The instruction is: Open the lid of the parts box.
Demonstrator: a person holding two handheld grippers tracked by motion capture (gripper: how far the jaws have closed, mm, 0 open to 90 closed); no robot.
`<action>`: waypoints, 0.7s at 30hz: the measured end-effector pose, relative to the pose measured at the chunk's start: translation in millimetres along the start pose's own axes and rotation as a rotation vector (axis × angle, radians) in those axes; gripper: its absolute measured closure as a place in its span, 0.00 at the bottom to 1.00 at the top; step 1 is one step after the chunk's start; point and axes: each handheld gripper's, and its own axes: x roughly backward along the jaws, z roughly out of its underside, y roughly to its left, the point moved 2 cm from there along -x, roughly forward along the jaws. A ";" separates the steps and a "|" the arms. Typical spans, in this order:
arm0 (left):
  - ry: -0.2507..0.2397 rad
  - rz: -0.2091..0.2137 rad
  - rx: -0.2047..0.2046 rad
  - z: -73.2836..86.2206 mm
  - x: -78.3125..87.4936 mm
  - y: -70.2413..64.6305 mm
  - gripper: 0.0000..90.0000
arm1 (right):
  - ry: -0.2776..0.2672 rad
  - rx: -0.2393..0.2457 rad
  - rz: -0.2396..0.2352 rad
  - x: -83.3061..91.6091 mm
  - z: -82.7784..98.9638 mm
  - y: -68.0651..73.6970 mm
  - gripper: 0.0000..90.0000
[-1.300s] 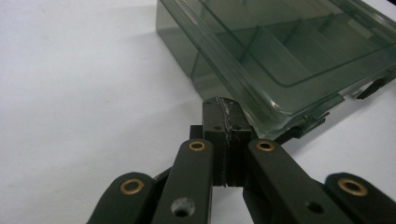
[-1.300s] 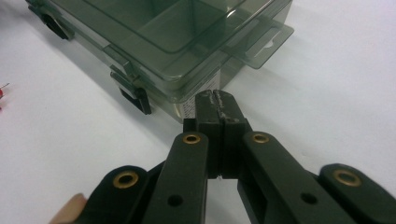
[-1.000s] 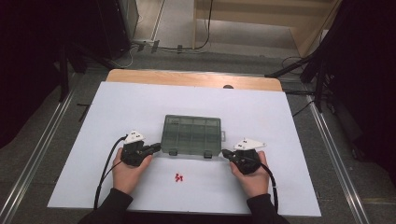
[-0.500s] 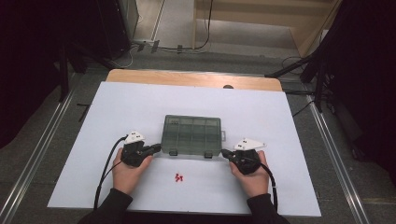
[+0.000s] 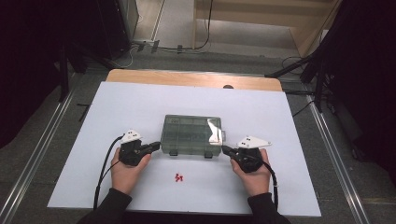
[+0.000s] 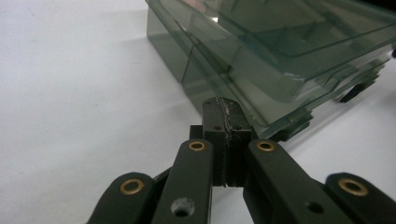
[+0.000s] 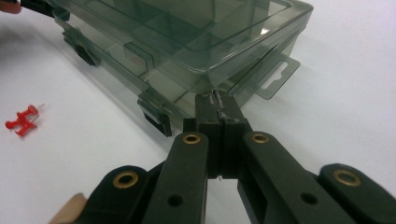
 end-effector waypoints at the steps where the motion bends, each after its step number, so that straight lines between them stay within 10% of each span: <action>1: -0.008 0.008 0.004 -0.8 1.2 -0.9 0.99 | 0.000 0.000 0.000 0.0 0.0 0.0 1.00; 21: -0.163 0.053 -0.034 -24.4 7.3 -9.0 0.99 | -0.146 -0.042 -0.019 6.7 -20.7 -6.8 1.00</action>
